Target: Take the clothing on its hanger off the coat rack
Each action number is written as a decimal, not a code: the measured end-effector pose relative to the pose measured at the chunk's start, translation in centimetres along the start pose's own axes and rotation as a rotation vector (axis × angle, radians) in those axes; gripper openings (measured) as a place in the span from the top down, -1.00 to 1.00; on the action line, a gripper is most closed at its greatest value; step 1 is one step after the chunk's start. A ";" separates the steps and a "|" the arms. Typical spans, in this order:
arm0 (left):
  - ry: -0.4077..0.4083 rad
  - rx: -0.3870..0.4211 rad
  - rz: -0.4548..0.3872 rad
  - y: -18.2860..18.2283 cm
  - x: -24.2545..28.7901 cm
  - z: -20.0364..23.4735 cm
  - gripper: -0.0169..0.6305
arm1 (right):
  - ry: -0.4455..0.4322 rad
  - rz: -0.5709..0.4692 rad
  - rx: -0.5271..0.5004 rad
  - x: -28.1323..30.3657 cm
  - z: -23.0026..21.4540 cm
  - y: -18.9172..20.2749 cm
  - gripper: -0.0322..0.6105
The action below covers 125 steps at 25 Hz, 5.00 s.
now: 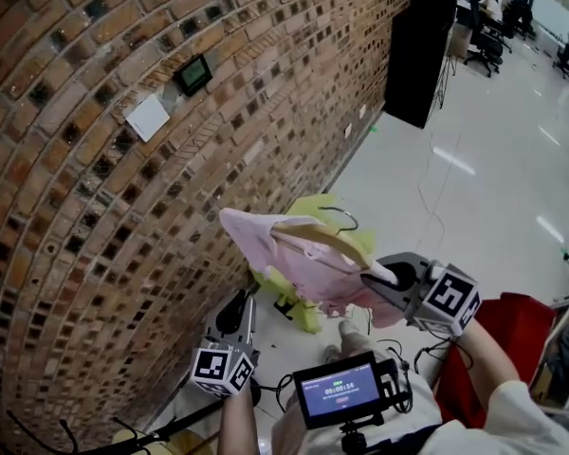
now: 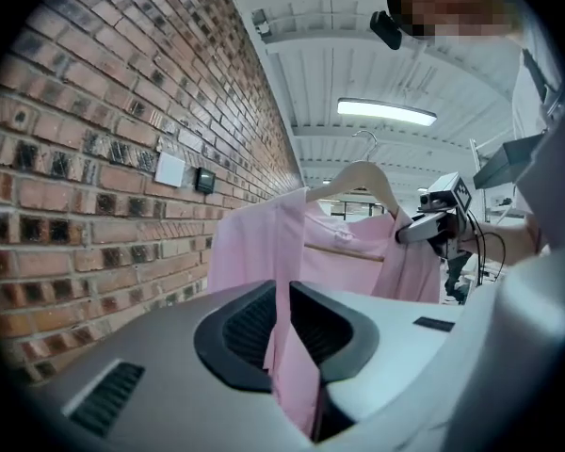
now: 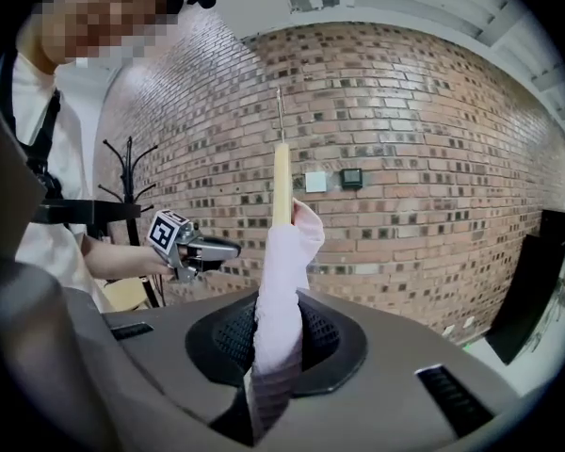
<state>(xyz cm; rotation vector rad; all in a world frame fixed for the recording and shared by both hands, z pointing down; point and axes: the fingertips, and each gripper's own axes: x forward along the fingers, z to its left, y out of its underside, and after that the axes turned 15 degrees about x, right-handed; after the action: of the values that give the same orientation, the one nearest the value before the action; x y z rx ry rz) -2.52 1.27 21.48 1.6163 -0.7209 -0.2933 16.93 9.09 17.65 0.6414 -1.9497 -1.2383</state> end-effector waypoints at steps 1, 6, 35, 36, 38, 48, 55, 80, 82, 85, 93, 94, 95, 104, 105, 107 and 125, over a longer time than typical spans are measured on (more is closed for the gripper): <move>-0.020 -0.008 0.005 -0.1 0.1 0.5 0.80 | -0.018 0.005 -0.006 0.5 -0.2 -0.5 0.84; -0.101 -0.033 0.017 -0.3 0.1 2.1 0.80 | -0.098 0.078 -0.039 2.5 -0.7 -2.9 0.84; -0.382 -0.073 0.138 1.5 5.6 14.0 0.80 | -0.337 0.112 -0.074 19.7 -12.6 -9.1 0.84; -0.385 -0.075 0.143 1.7 6.1 14.1 0.80 | -0.339 0.110 -0.067 20.0 -13.2 -9.2 0.84; -0.391 -0.082 0.151 2.1 7.0 14.1 0.80 | -0.348 0.104 -0.064 20.6 -14.3 -9.2 0.84; -0.381 -0.106 0.168 4.1 9.6 13.4 0.80 | -0.323 0.145 -0.064 22.6 -17.8 -6.6 0.84; -0.333 -0.112 0.167 5.2 10.7 13.7 0.80 | -0.266 0.149 -0.048 23.4 -19.5 -4.7 0.84; -0.203 -0.157 0.223 12.0 12.1 12.3 0.81 | -0.169 0.187 0.039 27.0 -22.3 6.3 0.84; -0.197 -0.181 0.213 12.5 12.6 12.0 0.81 | -0.186 0.190 0.038 27.3 -22.5 7.2 0.84; -0.189 -0.201 0.213 13.1 13.5 11.7 0.81 | -0.209 0.189 0.048 27.8 -23.2 8.5 0.84; -0.170 -0.212 0.252 16.9 16.2 11.1 0.81 | -0.266 0.198 0.042 29.4 -25.1 11.4 0.84; -0.170 -0.214 0.258 17.5 16.5 11.1 0.81 | -0.272 0.196 0.045 29.7 -25.4 11.8 0.84; -0.170 -0.216 0.265 18.1 16.8 11.1 0.81 | -0.279 0.191 0.045 30.0 -25.6 12.3 0.84; -0.190 -0.215 0.274 22.6 19.6 11.1 0.84 | -0.305 0.195 0.018 32.7 -26.7 16.1 0.84; -0.193 -0.213 0.272 23.0 19.8 11.1 0.84 | -0.312 0.189 0.017 32.9 -26.7 16.5 0.84; -0.198 -0.219 0.272 23.8 20.1 11.1 0.84 | -0.323 0.193 0.013 33.3 -26.7 17.3 0.84; -0.204 -0.288 0.304 34.4 25.1 11.7 0.84 | -0.323 0.275 0.039 37.7 -28.2 26.5 0.84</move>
<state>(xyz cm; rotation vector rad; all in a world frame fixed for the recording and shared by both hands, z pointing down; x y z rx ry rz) 0.40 -23.98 57.55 1.1962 -1.0184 -0.3263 15.44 -22.82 61.19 0.1862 -2.2416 -1.1866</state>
